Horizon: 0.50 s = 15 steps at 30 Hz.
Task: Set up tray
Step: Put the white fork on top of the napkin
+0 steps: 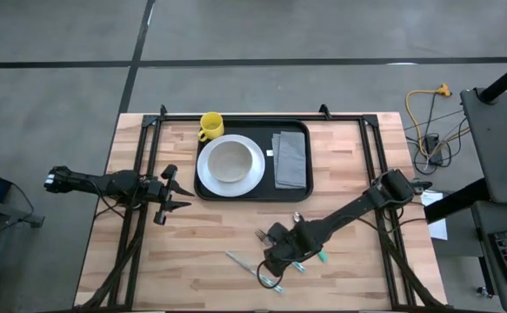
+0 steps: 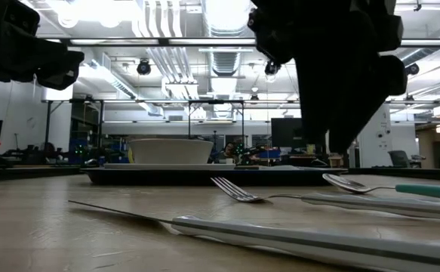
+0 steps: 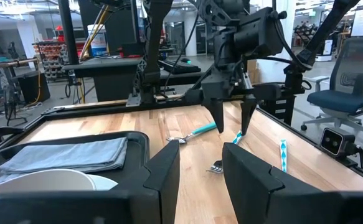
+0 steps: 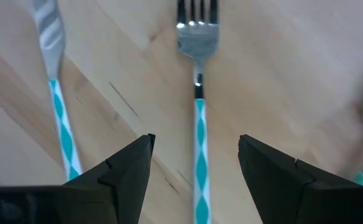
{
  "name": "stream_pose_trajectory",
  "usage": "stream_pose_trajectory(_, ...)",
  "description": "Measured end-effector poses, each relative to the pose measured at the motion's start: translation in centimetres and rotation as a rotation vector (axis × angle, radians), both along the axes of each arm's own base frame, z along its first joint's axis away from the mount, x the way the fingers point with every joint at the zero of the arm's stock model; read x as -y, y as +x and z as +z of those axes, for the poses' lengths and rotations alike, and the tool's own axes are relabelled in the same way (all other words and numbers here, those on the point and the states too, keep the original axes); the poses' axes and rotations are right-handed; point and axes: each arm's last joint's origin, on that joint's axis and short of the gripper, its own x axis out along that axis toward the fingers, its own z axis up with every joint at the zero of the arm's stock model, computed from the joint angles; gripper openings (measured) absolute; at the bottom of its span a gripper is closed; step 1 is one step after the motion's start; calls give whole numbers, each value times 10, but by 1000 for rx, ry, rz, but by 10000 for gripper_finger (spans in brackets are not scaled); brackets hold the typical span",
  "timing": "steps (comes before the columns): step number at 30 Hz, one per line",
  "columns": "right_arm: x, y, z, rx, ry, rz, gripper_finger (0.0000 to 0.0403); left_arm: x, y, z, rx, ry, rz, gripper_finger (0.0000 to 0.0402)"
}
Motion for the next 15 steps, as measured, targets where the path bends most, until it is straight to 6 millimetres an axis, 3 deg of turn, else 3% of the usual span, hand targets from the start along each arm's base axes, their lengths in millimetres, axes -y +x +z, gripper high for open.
stream_pose_trajectory(15, 2, -8, -27, -23, 68, -12, 226, 0, 0, 0, 0, 0, 0, 102)
